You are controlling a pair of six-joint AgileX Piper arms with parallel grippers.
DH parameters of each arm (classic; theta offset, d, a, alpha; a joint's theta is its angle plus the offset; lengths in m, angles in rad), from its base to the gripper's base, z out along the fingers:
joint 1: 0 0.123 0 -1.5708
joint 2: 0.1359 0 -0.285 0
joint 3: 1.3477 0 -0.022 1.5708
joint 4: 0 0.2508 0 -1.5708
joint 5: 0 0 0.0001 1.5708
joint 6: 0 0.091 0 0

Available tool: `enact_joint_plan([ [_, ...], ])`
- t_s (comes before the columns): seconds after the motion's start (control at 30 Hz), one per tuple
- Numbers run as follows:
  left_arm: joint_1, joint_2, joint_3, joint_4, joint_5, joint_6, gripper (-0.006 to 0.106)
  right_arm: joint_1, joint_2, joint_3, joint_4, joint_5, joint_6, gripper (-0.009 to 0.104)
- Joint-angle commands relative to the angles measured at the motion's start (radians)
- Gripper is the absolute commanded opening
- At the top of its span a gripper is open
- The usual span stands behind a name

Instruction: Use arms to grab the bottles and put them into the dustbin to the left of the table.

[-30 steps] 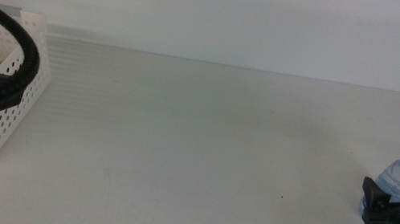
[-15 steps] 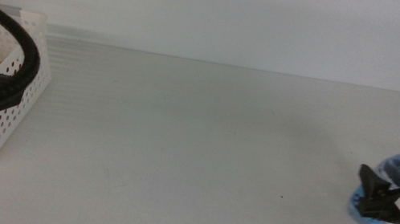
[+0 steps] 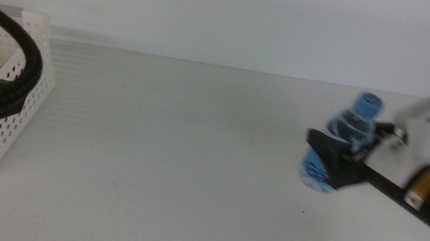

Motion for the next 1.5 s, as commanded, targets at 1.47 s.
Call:
enact_joint_plan([
  [1.47, -0.006, -0.004, -0.027, -0.031, -0.06, -0.006, 0.09, 0.389, 0.438, -0.808, -0.148, 0.241, 0.261, 0.002],
])
